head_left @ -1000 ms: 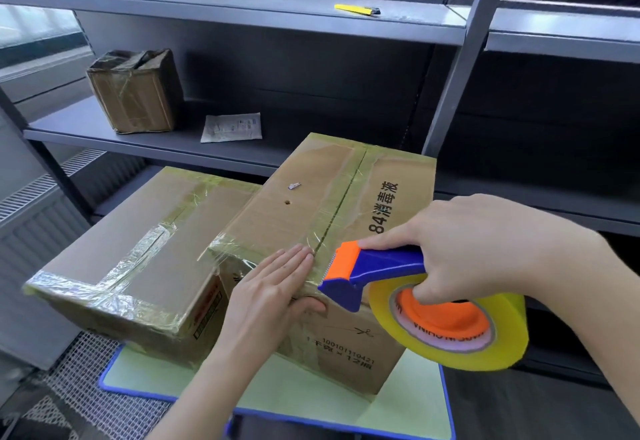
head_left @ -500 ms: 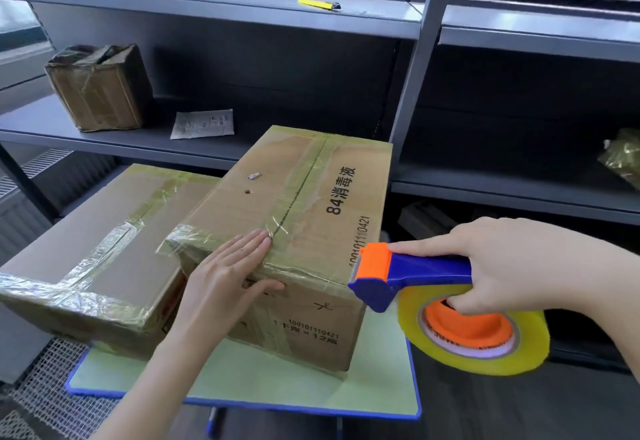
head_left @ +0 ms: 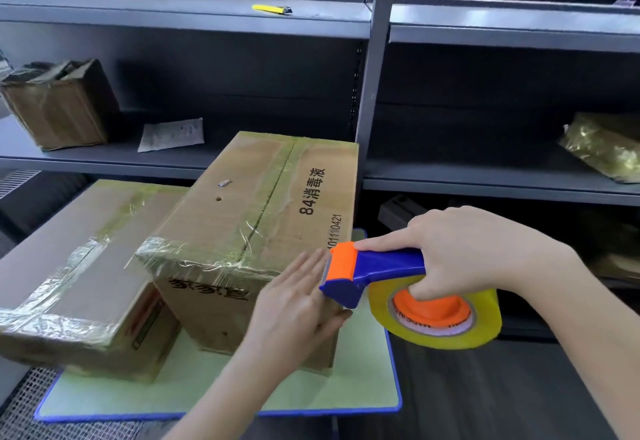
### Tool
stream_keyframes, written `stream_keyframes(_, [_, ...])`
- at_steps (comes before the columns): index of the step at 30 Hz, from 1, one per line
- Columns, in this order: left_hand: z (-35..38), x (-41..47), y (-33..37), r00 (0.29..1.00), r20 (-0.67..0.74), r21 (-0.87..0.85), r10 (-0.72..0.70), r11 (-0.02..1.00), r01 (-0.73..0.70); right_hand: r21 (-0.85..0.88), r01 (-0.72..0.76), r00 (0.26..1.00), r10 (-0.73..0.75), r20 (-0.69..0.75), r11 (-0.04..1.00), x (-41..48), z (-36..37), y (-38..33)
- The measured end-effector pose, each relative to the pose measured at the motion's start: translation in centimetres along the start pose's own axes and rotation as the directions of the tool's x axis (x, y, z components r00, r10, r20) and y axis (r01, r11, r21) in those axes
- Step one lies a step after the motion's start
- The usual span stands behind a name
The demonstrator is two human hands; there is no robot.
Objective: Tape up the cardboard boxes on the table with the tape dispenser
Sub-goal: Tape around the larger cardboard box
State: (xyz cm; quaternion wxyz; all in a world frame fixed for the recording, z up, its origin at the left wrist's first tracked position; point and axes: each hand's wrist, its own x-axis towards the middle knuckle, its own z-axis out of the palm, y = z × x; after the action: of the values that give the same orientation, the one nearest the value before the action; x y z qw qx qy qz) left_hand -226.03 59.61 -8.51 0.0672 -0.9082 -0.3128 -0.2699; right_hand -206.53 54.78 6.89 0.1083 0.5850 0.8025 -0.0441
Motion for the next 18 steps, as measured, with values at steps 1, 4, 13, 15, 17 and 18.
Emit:
stream_keyframes(1, [0.4,0.3,0.5,0.999,-0.042,-0.018,0.003,1.0,-0.004,-0.001,0.004,1.0,-0.004,0.001,1.0,0.0,0.1,0.0])
stream_keyframes(4, [1.2,0.3,0.4,0.993,-0.119,-0.046,-0.007,0.999,0.002,-0.005,-0.002,1.0,0.003,0.018,1.0,0.0,0.6,0.2])
stream_keyframes(13, [0.5,-0.4,-1.1,0.995,-0.096,-0.044,-0.005,0.999,0.001,0.148,-0.045,0.997,0.035,0.067,0.988,-1.7,3.3,1.5])
stream_keyframes(15, [0.1,-0.6,-1.4,0.997,-0.077,-0.033,-0.01,0.999,0.008,0.15,-0.076,0.996,0.067,0.063,0.986,-2.8,3.4,2.3])
stream_keyframes(17, [-0.1,-0.6,-1.3,0.998,-0.052,-0.033,-0.024,0.999,0.022,0.149,-0.1,0.993,0.089,0.077,0.984,-3.5,3.7,2.7])
stream_keyframes(18, [-0.3,-0.6,-1.2,0.998,-0.046,-0.048,-0.04,0.998,0.037,0.143,-0.104,0.992,0.093,0.084,0.984,-3.6,3.9,2.7])
